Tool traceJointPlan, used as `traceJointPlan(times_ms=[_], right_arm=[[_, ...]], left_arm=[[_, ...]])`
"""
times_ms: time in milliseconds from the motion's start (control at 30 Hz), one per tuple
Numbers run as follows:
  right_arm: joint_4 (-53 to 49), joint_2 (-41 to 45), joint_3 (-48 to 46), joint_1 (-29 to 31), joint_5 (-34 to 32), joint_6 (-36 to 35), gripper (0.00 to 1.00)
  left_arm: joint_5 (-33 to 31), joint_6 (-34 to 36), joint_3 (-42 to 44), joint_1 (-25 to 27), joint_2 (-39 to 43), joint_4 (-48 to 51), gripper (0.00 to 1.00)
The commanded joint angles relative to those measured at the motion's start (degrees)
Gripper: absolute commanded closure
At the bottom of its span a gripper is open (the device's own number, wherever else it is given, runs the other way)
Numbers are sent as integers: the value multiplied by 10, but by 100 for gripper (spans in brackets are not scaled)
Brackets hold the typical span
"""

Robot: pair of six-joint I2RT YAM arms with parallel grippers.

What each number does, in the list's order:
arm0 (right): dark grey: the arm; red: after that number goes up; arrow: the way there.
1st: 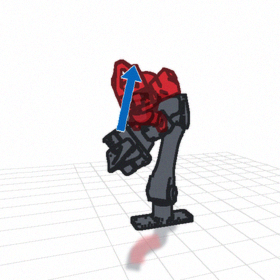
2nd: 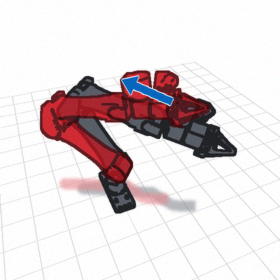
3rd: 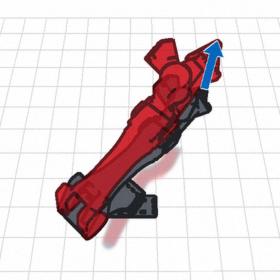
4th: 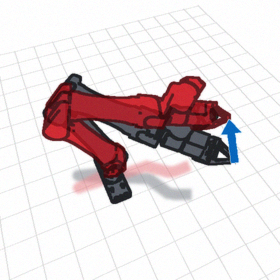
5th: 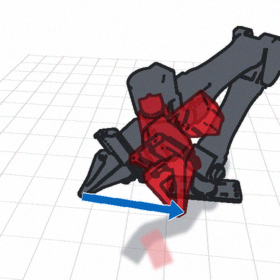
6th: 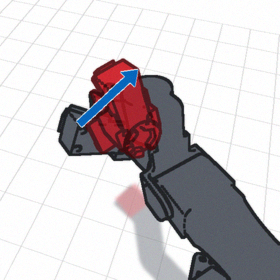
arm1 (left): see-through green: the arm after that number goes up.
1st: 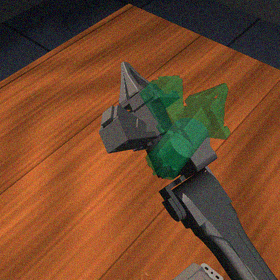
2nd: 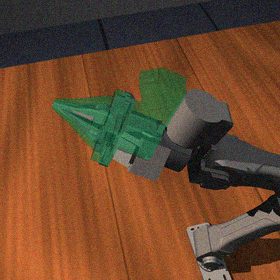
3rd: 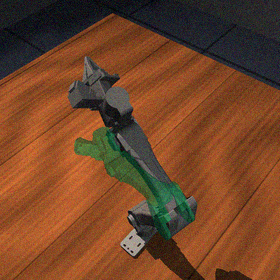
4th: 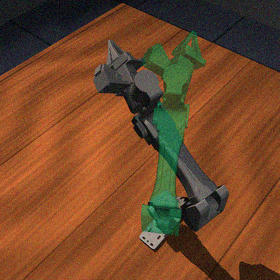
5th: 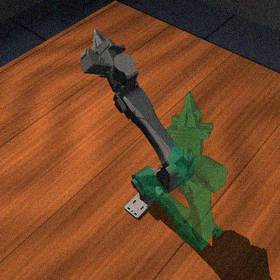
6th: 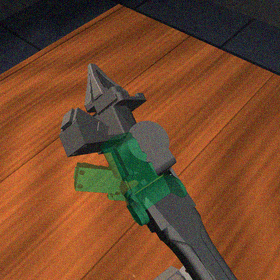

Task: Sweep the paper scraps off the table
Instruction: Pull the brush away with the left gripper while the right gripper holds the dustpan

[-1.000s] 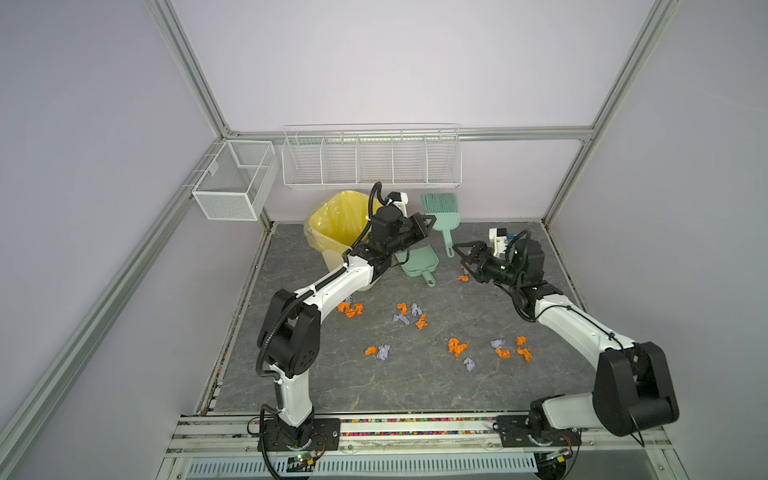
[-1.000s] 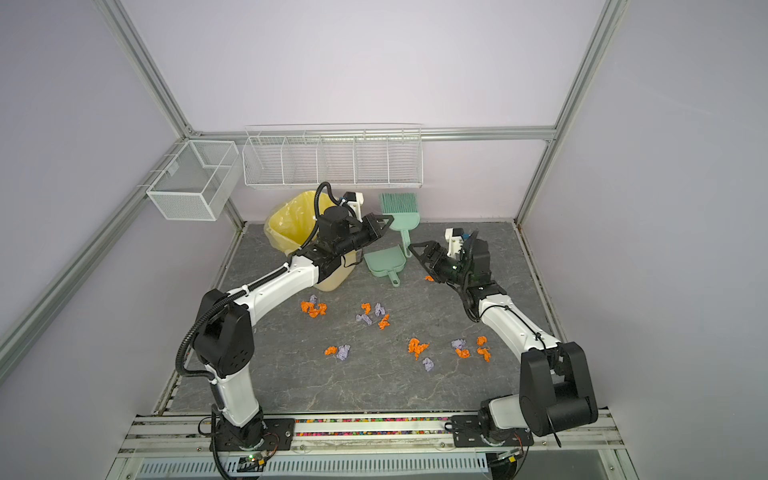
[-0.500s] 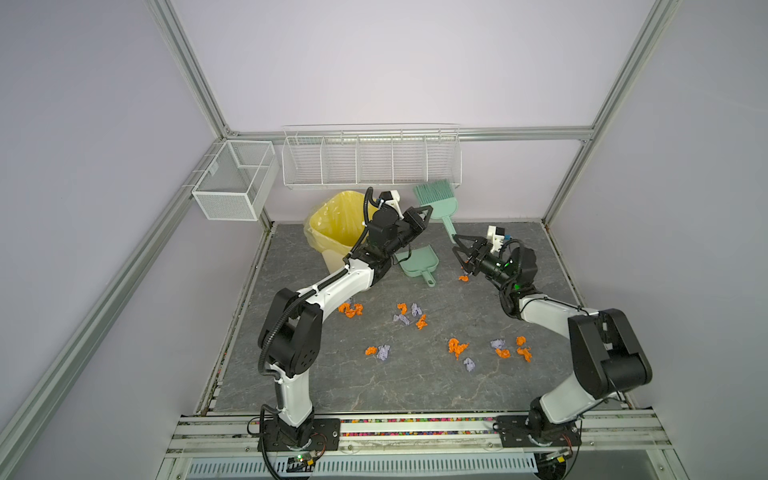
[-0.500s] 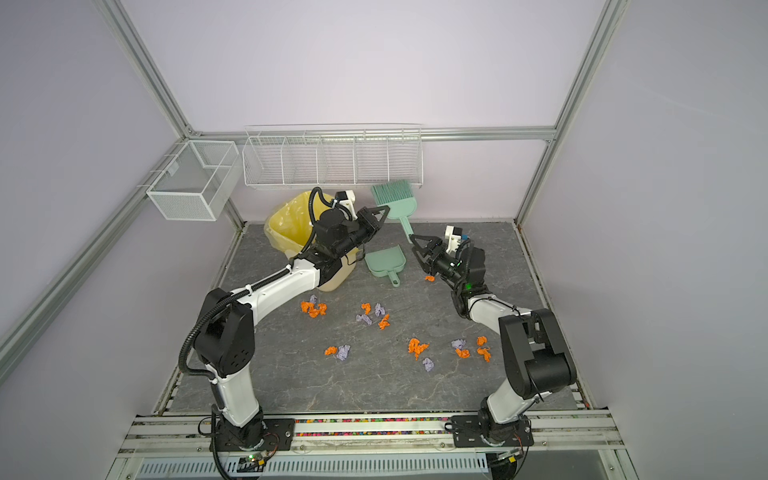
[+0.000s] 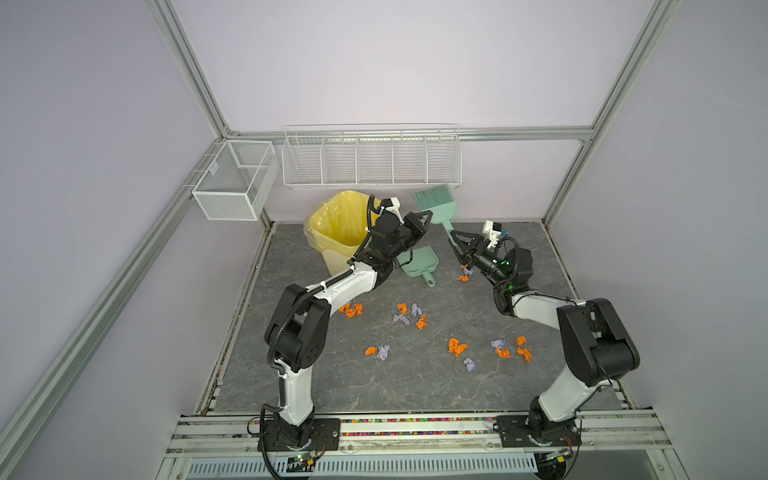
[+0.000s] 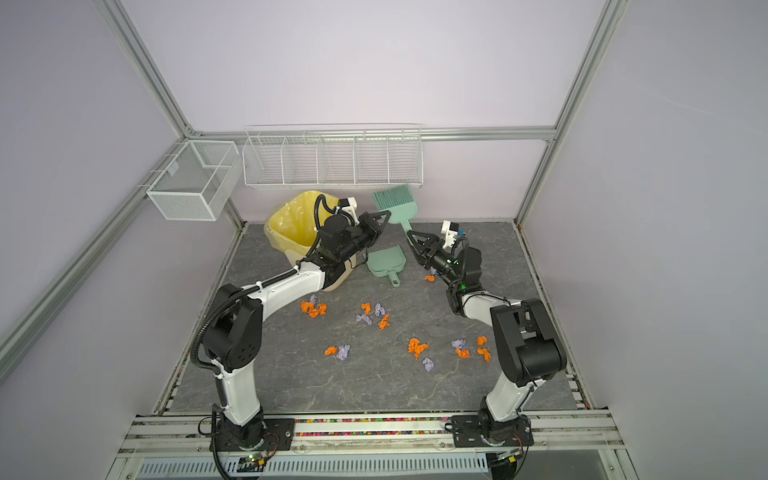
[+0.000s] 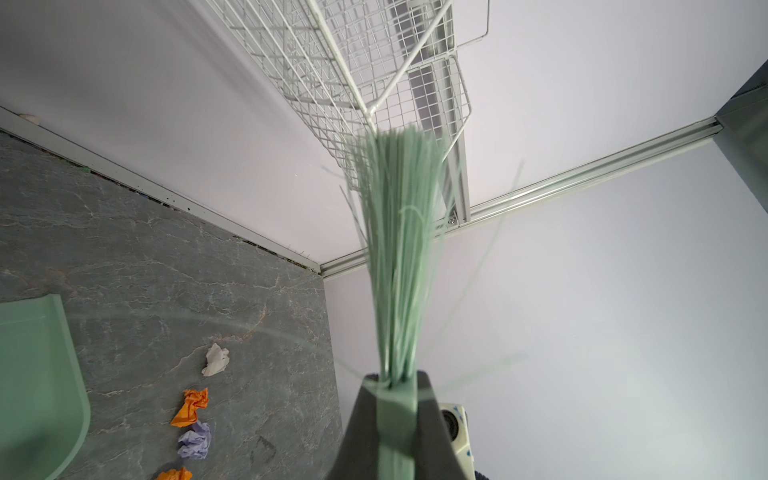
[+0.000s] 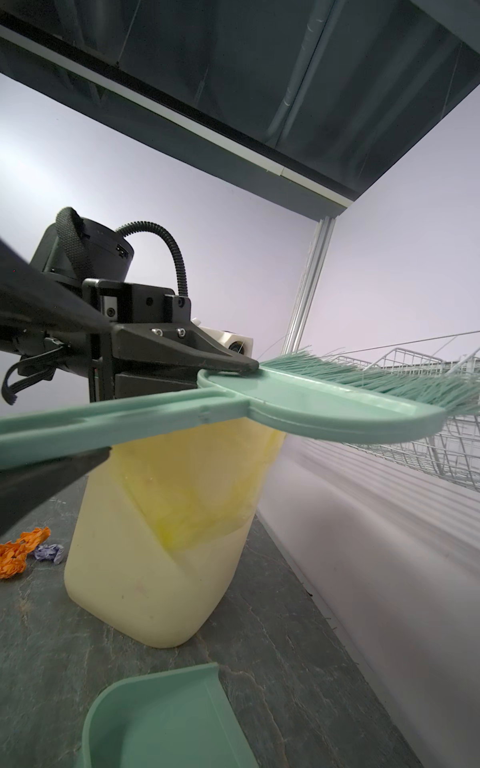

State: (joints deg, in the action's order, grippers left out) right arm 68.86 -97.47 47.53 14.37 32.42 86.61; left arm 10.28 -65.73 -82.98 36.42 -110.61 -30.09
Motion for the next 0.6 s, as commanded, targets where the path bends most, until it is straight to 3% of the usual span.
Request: traceJointPlan(times_ms=[0, 567], right_arm=[[51, -1, 7, 2, -15, 40, 59], [60, -9, 8, 4, -33, 34, 74]], left_arm=[[-9, -13, 7, 1, -7, -40, 100], [-7, -27, 34, 4, -19, -86, 100]])
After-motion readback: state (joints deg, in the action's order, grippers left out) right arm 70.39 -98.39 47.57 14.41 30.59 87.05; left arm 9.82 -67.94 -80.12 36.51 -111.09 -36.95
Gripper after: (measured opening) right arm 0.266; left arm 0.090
